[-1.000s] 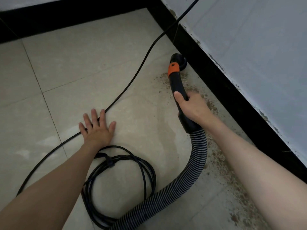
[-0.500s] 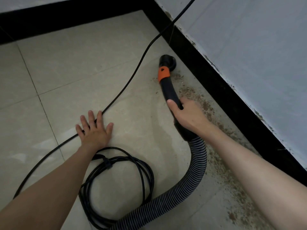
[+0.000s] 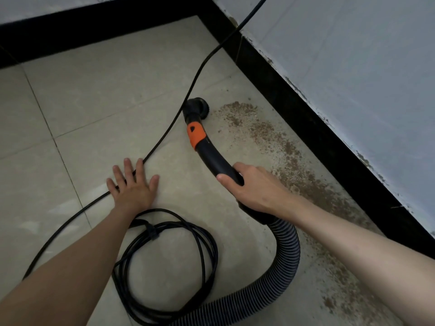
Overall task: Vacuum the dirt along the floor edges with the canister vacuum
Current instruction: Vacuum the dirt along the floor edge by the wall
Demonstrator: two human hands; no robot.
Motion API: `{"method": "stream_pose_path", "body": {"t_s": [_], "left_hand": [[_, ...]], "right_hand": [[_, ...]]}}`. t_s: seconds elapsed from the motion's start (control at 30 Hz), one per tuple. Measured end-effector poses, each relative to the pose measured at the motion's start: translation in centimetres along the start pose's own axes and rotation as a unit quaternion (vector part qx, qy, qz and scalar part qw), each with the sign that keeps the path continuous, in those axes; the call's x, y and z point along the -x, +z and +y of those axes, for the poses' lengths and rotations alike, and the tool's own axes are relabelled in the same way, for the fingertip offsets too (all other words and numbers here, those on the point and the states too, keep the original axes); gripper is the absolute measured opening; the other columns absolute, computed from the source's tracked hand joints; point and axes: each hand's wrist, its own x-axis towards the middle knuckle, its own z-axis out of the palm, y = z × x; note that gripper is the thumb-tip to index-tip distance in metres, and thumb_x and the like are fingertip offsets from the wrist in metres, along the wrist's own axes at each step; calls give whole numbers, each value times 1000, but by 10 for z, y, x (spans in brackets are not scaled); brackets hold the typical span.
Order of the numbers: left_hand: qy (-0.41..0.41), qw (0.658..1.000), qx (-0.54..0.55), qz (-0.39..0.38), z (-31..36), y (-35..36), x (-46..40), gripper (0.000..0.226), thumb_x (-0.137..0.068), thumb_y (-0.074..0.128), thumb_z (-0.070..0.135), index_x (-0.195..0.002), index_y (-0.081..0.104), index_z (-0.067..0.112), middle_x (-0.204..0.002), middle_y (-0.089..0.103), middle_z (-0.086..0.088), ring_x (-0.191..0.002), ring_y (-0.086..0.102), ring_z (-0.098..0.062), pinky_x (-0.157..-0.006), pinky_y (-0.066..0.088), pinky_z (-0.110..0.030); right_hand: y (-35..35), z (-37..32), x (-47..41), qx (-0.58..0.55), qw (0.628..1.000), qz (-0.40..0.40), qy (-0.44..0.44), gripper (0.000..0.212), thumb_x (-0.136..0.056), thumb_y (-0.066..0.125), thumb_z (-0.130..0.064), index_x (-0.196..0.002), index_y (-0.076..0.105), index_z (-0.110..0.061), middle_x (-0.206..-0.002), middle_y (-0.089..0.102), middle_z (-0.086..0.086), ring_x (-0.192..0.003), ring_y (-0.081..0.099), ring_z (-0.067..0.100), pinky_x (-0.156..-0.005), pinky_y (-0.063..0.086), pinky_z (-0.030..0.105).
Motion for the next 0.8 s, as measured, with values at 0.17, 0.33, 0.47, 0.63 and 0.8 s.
{"method": "stream_pose_path", "body": {"t_s": [0.17, 0.33, 0.47, 0.63, 0.8], "left_hand": [[-2, 1000, -14, -23, 0, -3, 1, 72, -92, 14, 67, -152, -4, 32, -161, -11, -5, -146, -14, -33, -113, -10, -54], [-2, 999, -14, -29, 1, -5, 2, 74, -91, 12, 69, -152, -4, 32, -161, -11, -5, -146, -15, -33, -113, -10, -54], [-4, 1000, -1, -24, -2, -2, 0, 86, -77, -3, 78, -152, -5, 35, -161, -10, -4, -146, -14, -32, -113, -11, -53], [3, 1000, -5, 0, 1, -3, 4, 80, -85, 7, 74, -153, 1, 32, -161, -4, -8, -146, -9, -35, -113, -9, -55], [6, 999, -30, -14, 7, -10, 6, 71, -96, 23, 60, -154, 3, 24, -161, -8, -10, -146, -12, -35, -111, -12, -60]], "right_hand": [[-2, 14, 6, -28, 999, 13, 18, 36, -96, 42, -59, -96, 49, -24, -74, 61, -1, -62, 61, 17, -50, 41, 29], [-11, 19, -8, -54, 997, 32, 37, 43, -96, 43, -59, -102, 54, -18, -77, 66, 4, -66, 66, 22, -60, 55, 38], [-16, 15, -36, -55, 997, 45, 35, 40, -97, 43, -58, -97, 52, -19, -77, 66, 4, -68, 66, 23, -62, 55, 38], [-22, 4, -69, -89, 994, 52, 24, 35, -99, 43, -55, -80, 46, -25, -75, 65, 6, -68, 65, 24, -60, 51, 35], [-19, 0, -80, -91, 993, 75, 32, 39, -98, 43, -54, -91, 51, -17, -75, 65, 6, -67, 64, 23, -56, 47, 32]]}}
